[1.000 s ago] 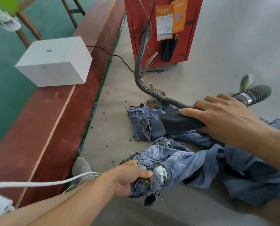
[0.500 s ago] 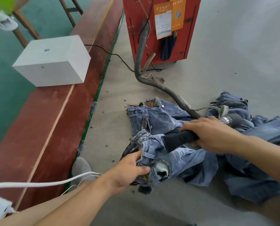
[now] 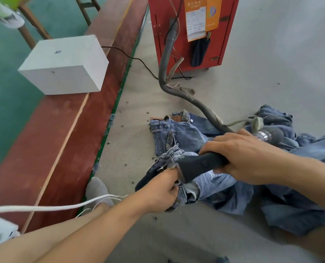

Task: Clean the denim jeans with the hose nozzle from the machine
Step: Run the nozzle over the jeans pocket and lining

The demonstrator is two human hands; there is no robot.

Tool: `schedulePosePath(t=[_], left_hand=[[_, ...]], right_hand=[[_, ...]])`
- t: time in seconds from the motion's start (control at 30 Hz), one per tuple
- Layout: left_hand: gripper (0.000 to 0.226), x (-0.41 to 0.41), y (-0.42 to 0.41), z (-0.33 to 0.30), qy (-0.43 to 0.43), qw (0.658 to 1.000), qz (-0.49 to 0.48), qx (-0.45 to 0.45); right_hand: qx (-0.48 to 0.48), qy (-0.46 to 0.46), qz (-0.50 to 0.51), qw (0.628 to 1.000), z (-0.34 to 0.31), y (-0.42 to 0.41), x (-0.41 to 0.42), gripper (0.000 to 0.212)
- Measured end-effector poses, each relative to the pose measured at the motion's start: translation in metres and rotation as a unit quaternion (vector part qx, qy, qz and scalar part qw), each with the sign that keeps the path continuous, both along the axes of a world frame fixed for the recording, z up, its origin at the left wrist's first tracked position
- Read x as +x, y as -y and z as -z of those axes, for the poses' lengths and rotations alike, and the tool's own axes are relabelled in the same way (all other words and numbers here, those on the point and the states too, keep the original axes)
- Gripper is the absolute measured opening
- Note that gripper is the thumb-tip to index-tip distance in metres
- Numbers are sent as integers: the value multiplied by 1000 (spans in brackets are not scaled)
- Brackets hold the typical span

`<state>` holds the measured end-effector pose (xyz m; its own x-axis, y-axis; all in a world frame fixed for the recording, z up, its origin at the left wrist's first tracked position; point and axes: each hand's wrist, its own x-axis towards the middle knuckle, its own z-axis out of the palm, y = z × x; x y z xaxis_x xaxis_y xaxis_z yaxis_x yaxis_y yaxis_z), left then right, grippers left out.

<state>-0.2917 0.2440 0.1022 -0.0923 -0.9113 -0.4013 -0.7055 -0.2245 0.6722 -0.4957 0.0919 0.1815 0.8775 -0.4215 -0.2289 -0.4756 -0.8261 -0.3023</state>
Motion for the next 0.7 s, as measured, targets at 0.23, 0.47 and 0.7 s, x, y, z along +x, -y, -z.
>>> schedulePosePath(t=[0.23,0.47,0.7], left_hand=[[17,-1,0,2,40,998,37,-32],[52,-10,-2,7,208,945,197,-155],[55,-14,-2,5,261,914,233,-206]], right_hand=[[-35,-5,61,998,-16,22,-9,27],[-29,-38,-5,999,-12,13,-8,25],[-6,-71,-2,997,-16,12,-10,24]])
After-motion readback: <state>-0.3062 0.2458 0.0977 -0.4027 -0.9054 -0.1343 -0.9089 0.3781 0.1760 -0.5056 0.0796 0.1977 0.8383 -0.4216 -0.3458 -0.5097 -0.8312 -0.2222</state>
